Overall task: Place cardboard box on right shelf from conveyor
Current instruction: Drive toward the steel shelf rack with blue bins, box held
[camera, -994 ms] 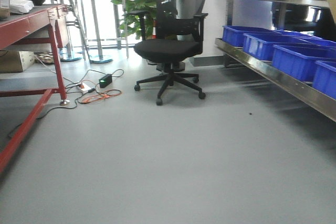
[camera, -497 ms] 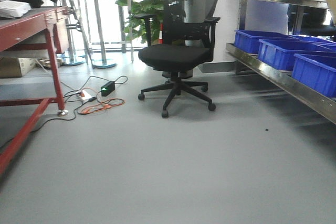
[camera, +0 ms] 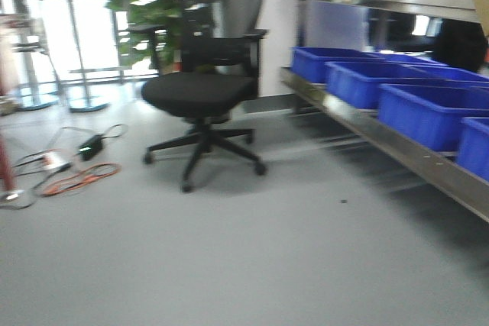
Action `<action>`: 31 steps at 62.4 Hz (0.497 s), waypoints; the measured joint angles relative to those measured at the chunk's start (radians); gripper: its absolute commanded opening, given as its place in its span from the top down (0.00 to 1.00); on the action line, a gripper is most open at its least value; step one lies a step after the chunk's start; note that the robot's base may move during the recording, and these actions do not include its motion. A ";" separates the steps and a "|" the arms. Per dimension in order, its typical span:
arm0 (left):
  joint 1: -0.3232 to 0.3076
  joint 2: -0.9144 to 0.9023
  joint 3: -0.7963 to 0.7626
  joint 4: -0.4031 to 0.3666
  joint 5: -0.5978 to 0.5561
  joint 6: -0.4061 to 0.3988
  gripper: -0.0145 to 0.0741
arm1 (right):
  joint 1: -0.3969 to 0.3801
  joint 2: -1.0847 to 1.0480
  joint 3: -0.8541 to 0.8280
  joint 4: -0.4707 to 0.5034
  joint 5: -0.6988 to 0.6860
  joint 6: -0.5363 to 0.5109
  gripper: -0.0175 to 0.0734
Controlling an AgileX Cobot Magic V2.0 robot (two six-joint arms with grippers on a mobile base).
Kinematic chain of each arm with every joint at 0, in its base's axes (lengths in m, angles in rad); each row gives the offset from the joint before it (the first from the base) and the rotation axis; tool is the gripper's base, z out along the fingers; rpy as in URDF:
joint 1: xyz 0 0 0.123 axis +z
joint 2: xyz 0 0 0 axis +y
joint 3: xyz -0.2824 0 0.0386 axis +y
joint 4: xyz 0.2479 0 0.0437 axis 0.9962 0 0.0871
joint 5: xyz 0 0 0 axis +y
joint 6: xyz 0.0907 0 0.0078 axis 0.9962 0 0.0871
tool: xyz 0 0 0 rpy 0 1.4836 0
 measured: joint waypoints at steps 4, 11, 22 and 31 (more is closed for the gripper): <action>0.000 0.000 0.000 0.000 0.000 0.000 0.97 | 0.000 0.000 0.000 0.000 0.000 0.000 0.63; 0.000 0.000 0.000 0.000 0.000 0.000 0.97 | 0.000 0.000 0.000 0.000 0.000 0.000 0.63; 0.000 0.000 0.000 0.000 0.000 0.000 0.97 | 0.000 0.000 0.000 0.000 0.000 0.000 0.63; 0.000 0.000 0.000 0.000 0.000 0.000 0.97 | 0.000 0.000 0.000 0.000 0.000 0.000 0.63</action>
